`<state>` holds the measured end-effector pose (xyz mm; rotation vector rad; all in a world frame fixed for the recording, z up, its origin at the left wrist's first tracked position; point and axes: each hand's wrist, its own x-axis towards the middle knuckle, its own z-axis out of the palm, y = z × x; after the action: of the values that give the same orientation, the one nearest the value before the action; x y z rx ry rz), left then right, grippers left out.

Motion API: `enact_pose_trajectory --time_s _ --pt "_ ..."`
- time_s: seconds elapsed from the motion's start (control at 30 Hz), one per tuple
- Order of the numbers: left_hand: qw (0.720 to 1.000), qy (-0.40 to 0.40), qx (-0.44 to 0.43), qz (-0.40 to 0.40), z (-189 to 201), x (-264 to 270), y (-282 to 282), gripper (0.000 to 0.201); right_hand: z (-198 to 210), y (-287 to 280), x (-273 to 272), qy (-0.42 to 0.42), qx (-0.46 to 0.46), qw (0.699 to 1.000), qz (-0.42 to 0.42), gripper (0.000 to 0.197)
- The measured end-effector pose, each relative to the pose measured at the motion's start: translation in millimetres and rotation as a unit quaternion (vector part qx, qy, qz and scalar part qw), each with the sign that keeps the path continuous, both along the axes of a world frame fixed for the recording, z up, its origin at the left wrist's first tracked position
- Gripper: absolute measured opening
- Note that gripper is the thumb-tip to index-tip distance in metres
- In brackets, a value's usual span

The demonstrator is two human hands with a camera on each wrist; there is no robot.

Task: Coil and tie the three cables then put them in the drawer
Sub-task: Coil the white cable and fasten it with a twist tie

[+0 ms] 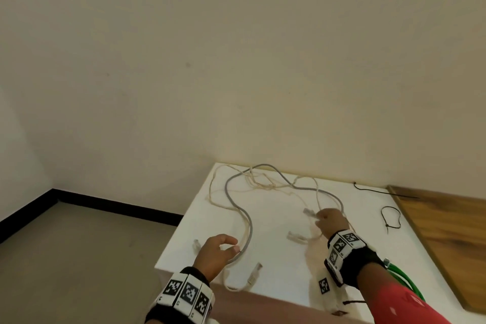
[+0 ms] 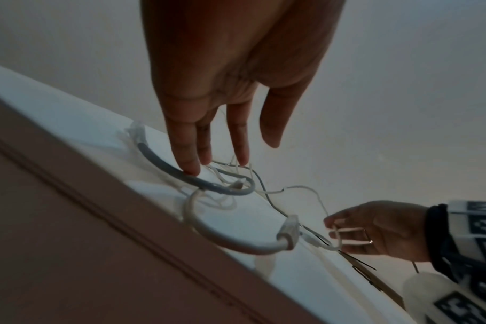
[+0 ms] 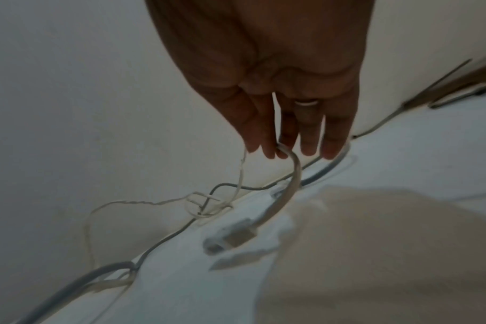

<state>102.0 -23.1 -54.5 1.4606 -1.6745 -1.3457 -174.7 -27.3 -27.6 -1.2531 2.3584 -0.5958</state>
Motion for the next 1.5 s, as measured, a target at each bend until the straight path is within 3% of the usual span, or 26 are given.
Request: enact_pose_trajectory --time_s 0.1,0.13,0.2,0.33,0.5,0.7,0.83,0.87,0.97,1.0,1.1,1.2,1.33,1.37,1.43,1.5 --pt "1.0 0.018 -0.002 0.011 0.3 0.7 3.5 0.01 18.7 8.6 16.1 -0.053 -0.169 0.983 -0.042 0.018" --pt "1.0 0.026 -0.005 0.016 1.1 1.0 4.8 0.01 28.0 12.8 23.6 -0.096 -0.219 0.97 -0.037 0.023" --pt "0.999 0.037 -0.016 0.024 7.0 2.2 10.4 0.011 51.6 24.1 37.6 -0.157 -0.287 0.945 -0.001 0.035" --pt "0.995 0.082 -0.041 0.04 26.5 4.8 24.3 0.015 102.7 59.6 60.0 -0.165 -0.383 0.902 0.109 0.041" --pt "0.985 0.137 -0.083 0.058 57.6 6.7 40.6 0.027 144.9 110.0 67.1 -0.221 -0.44 0.848 0.194 0.045" --pt "0.976 0.165 -0.141 0.029 88.1 2.2 59.4 0.065 170.3 158.6 71.0 -0.26 -0.457 0.812 0.252 0.039" --pt "0.969 0.184 -0.165 0.02 105.7 -1.5 67.6 0.068 169.6 184.0 75.6 -0.272 -0.433 0.812 0.281 0.037" --pt "0.967 0.183 -0.175 0.02 109.5 -2.0 68.4 0.059 167.6 188.7 76.7 -0.278 -0.423 0.813 0.287 0.036" --pt "0.965 0.145 -0.214 0.034 119.3 -0.5 67.4 0.008 160.2 200.7 77.6 -0.302 -0.4 0.814 0.293 0.037" --pt "0.964 0.14 -0.223 0.033 122.1 2.2 68.0 0.006 157.5 204.3 77.5 -0.312 -0.394 0.814 0.291 0.037" --pt "0.962 0.139 -0.235 0.003 130.1 11.3 68.3 0.026 148.8 210.0 78.3 -0.339 -0.371 0.819 0.277 0.024" --pt "0.966 0.175 -0.18 -0.059 145.5 13.2 86.6 0.032 136.4 213.2 80.3 -0.356 -0.345 0.83 0.256 0.025" --pt "0.946 0.244 -0.079 -0.2 161.4 13.1 110.0 0.08 125.5 217.2 81.3 -0.385 -0.355 0.825 0.213 0.026" --pt "0.937 0.248 -0.084 -0.231 163.2 13.5 114.0 0.078 124.7 217.7 81.2 -0.39 -0.357 0.825 0.201 0.025" --pt "0.926 0.255 -0.117 -0.254 166.1 13.1 121.1 0.051 123.9 219.8 80.7 -0.393 -0.349 0.831 0.183 0.021" --pt "0.923 0.293 -0.13 -0.215 168.7 13.6 121.3 0.035 124.2 221.8 79.6 -0.397 -0.313 0.845 0.175 0.018"
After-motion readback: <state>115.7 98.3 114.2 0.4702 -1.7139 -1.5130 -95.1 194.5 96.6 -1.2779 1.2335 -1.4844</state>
